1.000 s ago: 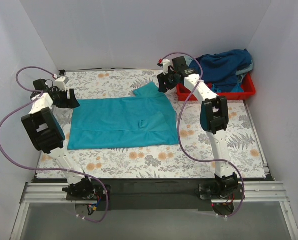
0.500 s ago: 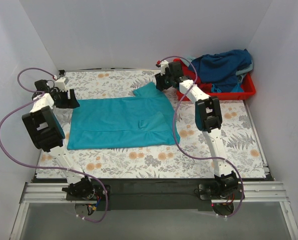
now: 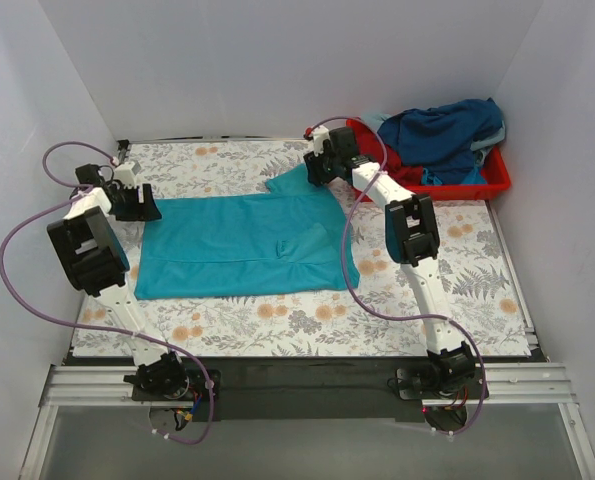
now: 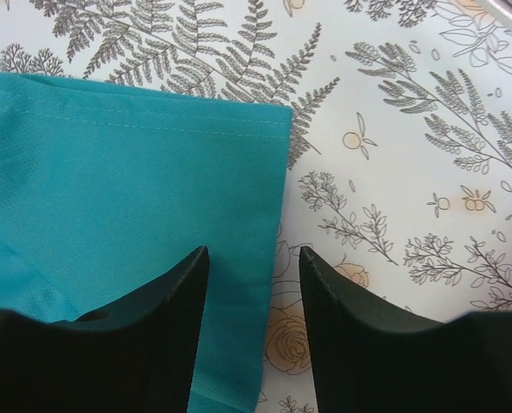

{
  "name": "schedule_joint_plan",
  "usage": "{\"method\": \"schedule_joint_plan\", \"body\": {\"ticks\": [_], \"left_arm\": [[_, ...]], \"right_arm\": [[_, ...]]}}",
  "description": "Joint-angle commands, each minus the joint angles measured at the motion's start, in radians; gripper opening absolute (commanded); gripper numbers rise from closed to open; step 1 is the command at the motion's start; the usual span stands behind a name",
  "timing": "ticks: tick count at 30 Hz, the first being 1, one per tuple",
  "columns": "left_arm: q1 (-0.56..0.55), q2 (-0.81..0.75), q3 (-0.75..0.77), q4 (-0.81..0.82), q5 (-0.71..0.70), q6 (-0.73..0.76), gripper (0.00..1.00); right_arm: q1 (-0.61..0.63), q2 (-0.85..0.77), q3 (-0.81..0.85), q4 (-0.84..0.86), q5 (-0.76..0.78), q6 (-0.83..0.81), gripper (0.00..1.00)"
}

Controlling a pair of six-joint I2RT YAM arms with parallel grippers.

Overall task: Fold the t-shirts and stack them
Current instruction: Fold the tshirt

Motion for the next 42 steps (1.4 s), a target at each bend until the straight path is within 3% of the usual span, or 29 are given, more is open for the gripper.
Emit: {"method": "schedule_joint_plan", "body": {"ticks": [1, 5, 8, 10, 13, 20, 31, 36, 42], "left_arm": [[0.002, -0.005, 0.061, 0.006, -0.005, -0.005, 0.68], [0.000, 0.021, 0.115, -0.015, 0.000, -0.014, 0.68], [0.000, 0.023, 0.138, -0.020, 0.021, -0.023, 0.68], [0.002, 0.021, 0.144, -0.020, 0.030, -0.023, 0.68], [0.000, 0.017, 0.144, -0.020, 0.030, -0.017, 0.68], [0.002, 0.049, 0.181, 0.025, 0.089, 0.015, 0.64], [-0.012, 0.191, 0.319, 0.032, 0.168, 0.213, 0.48], [-0.026, 0.228, 0.343, -0.010, 0.199, 0.331, 0.45], [-0.035, 0.280, 0.368, -0.055, 0.187, 0.369, 0.37]], "right_arm": [[0.023, 0.028, 0.042, -0.037, 0.018, -0.044, 0.52], [0.029, 0.047, 0.071, -0.068, 0.044, -0.041, 0.52], [0.028, 0.060, 0.100, -0.082, 0.052, -0.038, 0.46], [0.028, 0.059, 0.098, -0.083, 0.052, -0.038, 0.23], [0.028, 0.053, 0.089, -0.100, 0.043, -0.041, 0.01], [0.029, -0.013, 0.003, -0.092, 0.038, -0.071, 0.01], [0.029, -0.064, -0.010, -0.072, 0.002, -0.093, 0.01], [0.031, -0.067, -0.012, -0.068, -0.005, -0.098, 0.01], [0.029, -0.070, -0.017, -0.066, -0.006, -0.104, 0.01]]}}
